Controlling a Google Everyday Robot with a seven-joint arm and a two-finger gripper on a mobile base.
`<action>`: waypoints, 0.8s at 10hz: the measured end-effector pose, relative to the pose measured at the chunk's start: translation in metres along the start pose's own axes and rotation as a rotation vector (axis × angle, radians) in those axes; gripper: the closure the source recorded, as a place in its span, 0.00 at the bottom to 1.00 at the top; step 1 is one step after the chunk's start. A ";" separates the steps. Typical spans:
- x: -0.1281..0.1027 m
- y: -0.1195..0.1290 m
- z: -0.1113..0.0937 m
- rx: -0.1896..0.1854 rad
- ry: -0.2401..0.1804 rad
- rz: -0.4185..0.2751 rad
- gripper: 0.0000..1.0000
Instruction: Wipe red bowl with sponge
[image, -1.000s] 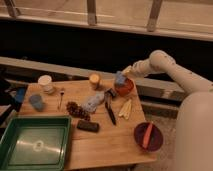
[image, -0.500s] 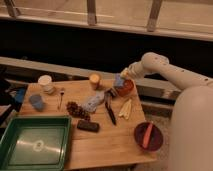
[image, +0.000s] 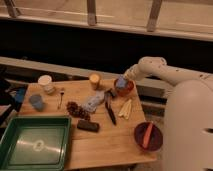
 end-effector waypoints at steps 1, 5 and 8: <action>-0.002 -0.009 -0.001 0.021 -0.012 0.020 0.82; -0.012 -0.031 0.013 0.059 -0.039 0.079 0.82; -0.020 -0.032 0.032 0.025 -0.051 0.104 0.82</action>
